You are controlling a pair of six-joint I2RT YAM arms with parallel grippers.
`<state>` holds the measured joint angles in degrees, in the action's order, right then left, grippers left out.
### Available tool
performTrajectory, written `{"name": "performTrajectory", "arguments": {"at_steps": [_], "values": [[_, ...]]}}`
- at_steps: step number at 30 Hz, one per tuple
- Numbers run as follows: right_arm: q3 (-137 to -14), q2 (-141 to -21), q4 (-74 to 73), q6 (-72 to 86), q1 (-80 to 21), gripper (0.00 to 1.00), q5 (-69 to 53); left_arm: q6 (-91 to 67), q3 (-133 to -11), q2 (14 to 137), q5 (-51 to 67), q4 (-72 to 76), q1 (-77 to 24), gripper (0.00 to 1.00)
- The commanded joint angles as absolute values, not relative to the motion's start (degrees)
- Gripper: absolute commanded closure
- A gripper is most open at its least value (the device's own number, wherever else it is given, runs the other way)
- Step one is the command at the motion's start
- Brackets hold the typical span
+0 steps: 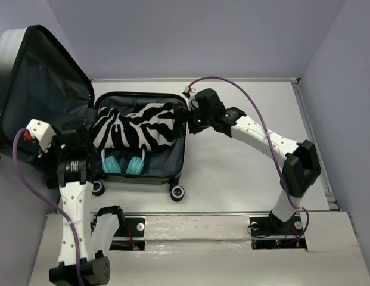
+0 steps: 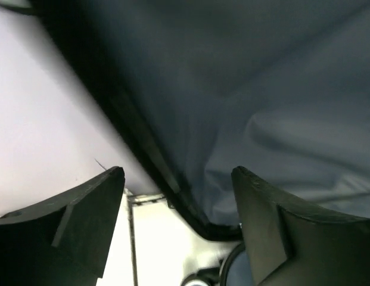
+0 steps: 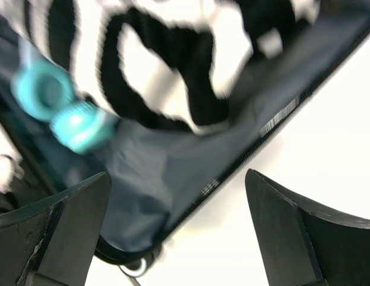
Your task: Pack the luggage
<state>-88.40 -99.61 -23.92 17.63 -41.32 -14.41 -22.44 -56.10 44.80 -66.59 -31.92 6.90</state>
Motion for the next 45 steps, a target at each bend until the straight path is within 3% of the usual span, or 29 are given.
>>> {"name": "performTrajectory", "arguments": {"at_steps": [1,2,4,10,12,15,17,19,21,25,26,30,34,38,39,40,42,43,44,45], "values": [[-86.0,-98.3,-21.4,15.9,-41.7,0.00,-13.1,-21.1,-59.1,51.5,-73.4,-24.2,8.7,0.21],[-85.6,-98.2,-21.3,15.7,-41.7,0.00,-12.1,-20.8,-59.4,52.1,-73.5,-23.6,8.9,0.36],[-85.2,-98.6,-21.2,15.7,-41.1,0.01,-8.8,-20.5,-58.9,54.0,-74.2,-22.3,10.0,0.51],[-84.0,-102.1,-21.0,17.5,-38.3,0.01,-7.3,-19.2,-53.9,54.9,-70.7,-17.9,14.0,0.73],[-83.8,-103.7,-20.5,17.8,-37.8,0.01,-7.6,-19.8,-54.1,55.1,-69.0,-18.0,14.2,0.94],[-83.6,-105.6,-19.3,19.4,-36.7,0.04,-8.1,-19.0,-55.5,54.6,-66.1,-17.9,13.5,0.94],[-83.9,-108.0,-18.9,21.1,-36.0,0.13,-7.6,-18.3,-56.4,52.9,-63.0,-17.4,11.2,0.94],[-84.9,-110.7,-18.9,21.3,-35.3,0.31,-8.3,-16.1,-56.3,49.8,-61.5,-15.7,8.6,0.94],[-85.5,-112.4,-18.8,21.5,-35.3,0.41,-9.4,-14.3,-55.8,47.5,-61.6,-14.4,2.7,0.94],[-85.9,-115.5,-17.8,23.3,-35.3,0.89,-14.2,-11.3,-54.8,42.0,-62.9,-11.9,-11.9,0.94],[-85.7,-115.8,-17.7,23.6,-35.3,0.93,-14.1,-10.6,-55.0,40.9,-63.3,-11.9,-15.1,0.94],[-83.9,-115.8,-16.5,24.3,-35.3,0.93,-13.0,-8.6,-55.5,39.9,-63.9,-12.3,-32.0,0.94],[-82.9,-114.5,-16.6,24.1,-34.1,0.93,-10.5,-8.7,-54.3,39.5,-64.7,-14.9,-56.1,0.94],[-81.0,-113.1,-16.4,24.5,-29.0,0.93,-12.6,-14.1,-57.5,40.8,-64.9,-21.2,-69.3,0.94],[-80.7,-112.9,-16.3,24.2,-27.8,0.93,-12.9,-14.5,-58.7,41.2,-63.5,-22.0,-74.2,0.88],[-80.3,-112.4,-16.3,24.1,-26.6,0.93,-13.4,-15.6,-60.2,42.4,-60.8,-23.6,-76.4,0.61],[-79.1,-111.4,-16.3,23.7,-23.1,0.93,-14.6,-15.1,-65.2,43.8,-54.5,-23.5,-81.8,0.28],[-78.9,-111.0,-16.3,23.6,-22.2,0.93,-15.1,-14.9,-66.9,44.7,-53.3,-23.5,-83.5,0.21],[-78.8,-110.2,-16.5,23.1,-21.4,0.93,-15.5,-14.3,-70.2,46.7,-52.0,-23.1,-85.2,0.06],[-78.5,-109.8,-16.6,23.0,-20.0,0.89,-15.4,-13.5,-71.8,47.6,-51.2,-22.6,-88.0,0.01]]}}
